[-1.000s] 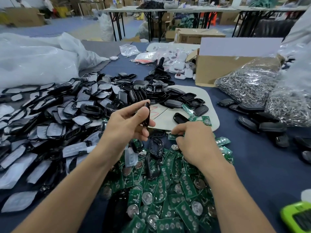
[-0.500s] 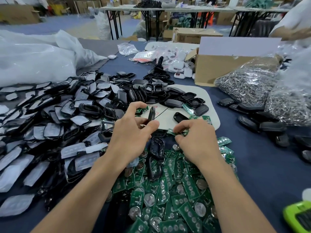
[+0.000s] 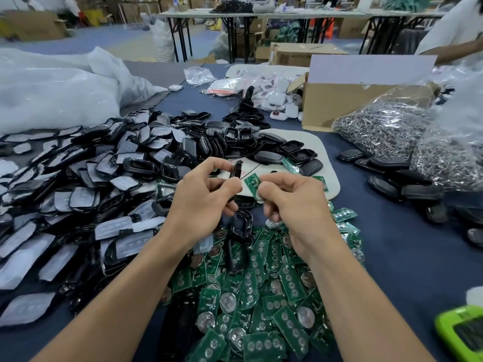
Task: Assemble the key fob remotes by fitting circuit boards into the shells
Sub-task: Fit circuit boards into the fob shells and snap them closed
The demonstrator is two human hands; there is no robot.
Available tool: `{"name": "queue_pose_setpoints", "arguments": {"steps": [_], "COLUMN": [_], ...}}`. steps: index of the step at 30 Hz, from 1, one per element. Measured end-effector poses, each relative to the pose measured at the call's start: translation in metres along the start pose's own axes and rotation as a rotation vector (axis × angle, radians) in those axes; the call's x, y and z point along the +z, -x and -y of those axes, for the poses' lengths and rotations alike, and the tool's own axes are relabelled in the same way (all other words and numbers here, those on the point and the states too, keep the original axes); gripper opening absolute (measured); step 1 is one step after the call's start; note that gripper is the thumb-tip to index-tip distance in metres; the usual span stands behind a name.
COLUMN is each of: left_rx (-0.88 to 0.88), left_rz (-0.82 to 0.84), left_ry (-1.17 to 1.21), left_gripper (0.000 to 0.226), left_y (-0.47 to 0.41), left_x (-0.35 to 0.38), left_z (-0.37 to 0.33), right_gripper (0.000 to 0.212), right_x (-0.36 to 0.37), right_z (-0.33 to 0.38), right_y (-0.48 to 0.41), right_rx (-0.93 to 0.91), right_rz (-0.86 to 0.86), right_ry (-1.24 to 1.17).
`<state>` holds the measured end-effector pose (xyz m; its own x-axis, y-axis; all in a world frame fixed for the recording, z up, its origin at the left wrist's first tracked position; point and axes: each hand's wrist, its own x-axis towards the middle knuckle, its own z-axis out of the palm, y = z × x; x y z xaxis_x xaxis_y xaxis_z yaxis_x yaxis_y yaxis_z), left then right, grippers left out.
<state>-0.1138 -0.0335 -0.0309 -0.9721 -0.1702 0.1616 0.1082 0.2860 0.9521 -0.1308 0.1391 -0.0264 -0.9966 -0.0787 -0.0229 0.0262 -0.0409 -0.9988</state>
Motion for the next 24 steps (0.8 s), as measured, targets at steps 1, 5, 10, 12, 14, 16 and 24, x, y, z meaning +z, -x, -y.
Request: {"name": "queue_pose_setpoints", "arguments": {"steps": [1,5,10,12,14,16,24], "left_rx": [-0.002,-0.037,-0.128,-0.134,-0.131,-0.125,-0.010], "left_rz": [0.005,0.021,0.004,-0.011,-0.040,-0.078,-0.079], "left_ry": [0.033,0.155,0.271,0.288,0.279,0.231,0.094], "left_gripper": [0.019,0.009,0.013,0.011,0.012,0.012,0.022], "left_y": [0.000,0.002,0.000,-0.002,-0.004,-0.004,-0.002], "left_x": [-0.001,-0.003,-0.010,-0.011,-0.012,-0.012,-0.013], "left_z": [-0.001,-0.004,-0.003,-0.002,-0.001,0.002,0.004], "right_gripper": [0.017,0.029,0.026,0.027,0.028,0.029,0.022], "right_x": [0.000,-0.001,-0.002,-0.003,-0.002,-0.002,-0.004], "right_z": [0.001,0.004,0.010,0.011,0.013,0.016,0.017], "right_y": [0.000,0.000,0.002,0.003,0.004,0.006,0.007], "right_rx": [0.013,0.072,0.123,0.108,0.081,0.059,0.035], "right_rz": [0.011,0.010,-0.001,-0.005,-0.007,0.005,-0.055], "right_ry": [-0.033,-0.093,-0.086,-0.049,-0.005,0.000,-0.105]}}
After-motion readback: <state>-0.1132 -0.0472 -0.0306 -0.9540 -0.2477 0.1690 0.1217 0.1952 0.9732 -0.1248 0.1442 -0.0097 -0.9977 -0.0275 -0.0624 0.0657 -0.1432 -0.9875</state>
